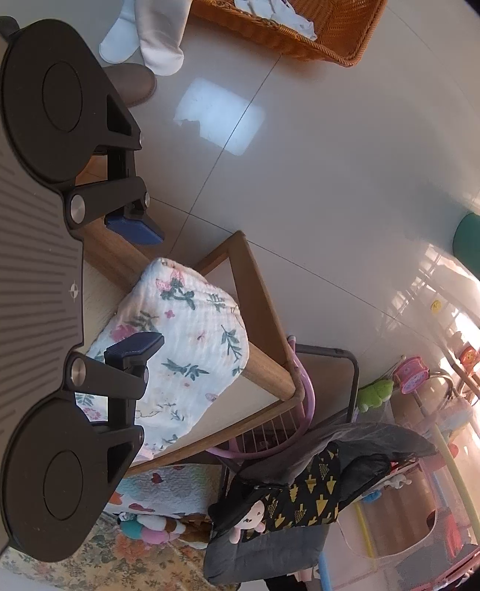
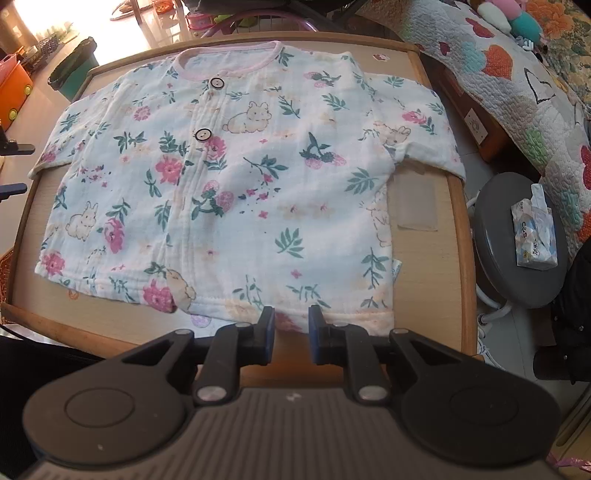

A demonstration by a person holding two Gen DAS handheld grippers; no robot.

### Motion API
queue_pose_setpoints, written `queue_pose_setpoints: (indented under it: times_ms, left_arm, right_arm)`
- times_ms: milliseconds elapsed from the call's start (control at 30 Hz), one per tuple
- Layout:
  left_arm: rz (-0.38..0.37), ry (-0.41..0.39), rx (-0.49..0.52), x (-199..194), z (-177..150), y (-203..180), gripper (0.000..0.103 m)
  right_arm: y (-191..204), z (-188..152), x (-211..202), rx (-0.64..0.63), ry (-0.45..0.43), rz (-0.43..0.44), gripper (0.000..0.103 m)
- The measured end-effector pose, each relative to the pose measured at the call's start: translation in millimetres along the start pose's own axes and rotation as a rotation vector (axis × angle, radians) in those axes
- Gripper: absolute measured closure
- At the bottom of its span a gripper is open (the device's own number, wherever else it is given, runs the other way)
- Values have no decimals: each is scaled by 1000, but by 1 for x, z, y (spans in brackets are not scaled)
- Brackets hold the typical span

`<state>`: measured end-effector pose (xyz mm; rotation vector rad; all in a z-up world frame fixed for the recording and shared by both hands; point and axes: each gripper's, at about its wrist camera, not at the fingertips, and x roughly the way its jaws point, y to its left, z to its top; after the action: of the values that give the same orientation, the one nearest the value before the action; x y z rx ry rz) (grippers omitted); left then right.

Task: Fold clothes

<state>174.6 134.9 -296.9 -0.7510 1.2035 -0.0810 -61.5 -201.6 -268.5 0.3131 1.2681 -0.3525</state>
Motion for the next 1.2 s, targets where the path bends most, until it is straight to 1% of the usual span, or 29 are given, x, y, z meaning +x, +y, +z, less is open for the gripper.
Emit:
queue_pose_setpoints:
  times_ms: [100, 267, 333, 400, 467, 500, 533, 633, 767, 933, 1067, 1200]
  left_arm:
    - [-6, -5, -7, 7, 4, 2, 55]
    - [-21, -17, -48, 20, 6, 4, 63]
    - [-23, -36, -50, 22, 6, 3, 72]
    - [-27, -51, -54, 22, 5, 2, 75]
    - [-32, -66, -57, 22, 3, 1, 81]
    - [-25, -75, -59, 20, 3, 0, 88]
    - [-18, -84, -61, 19, 3, -1, 91]
    - [-15, -114, -47, 13, 1, -7, 94]
    - [-30, -135, 10, 2, 0, -24, 95]
    - [-86, -138, 100, -7, -6, -55, 95]
    - [-122, -119, 181, -8, -17, -83, 95]
    - [-158, -87, 238, -4, -34, -104, 95]
  right_arm:
    - [1, 1, 0, 0, -2, -3, 85]
    - [0, 2, -1, 4, -6, -8, 84]
    - [-1, 2, -1, 5, -8, -11, 84]
    - [-2, 2, 0, 8, -7, -17, 84]
    - [-3, 2, 0, 11, -6, -17, 84]
    - [-4, 2, 0, 13, -6, -17, 84]
    - [-5, 2, 1, 16, -7, -16, 84]
    - [-7, 3, 1, 22, -8, -12, 84]
    - [-9, 3, 2, 29, -7, -6, 84]
    - [-12, 3, 0, 35, -6, 3, 84]
    - [-15, 3, -1, 43, -8, 9, 84]
    - [-18, 3, -3, 53, -9, 12, 84]
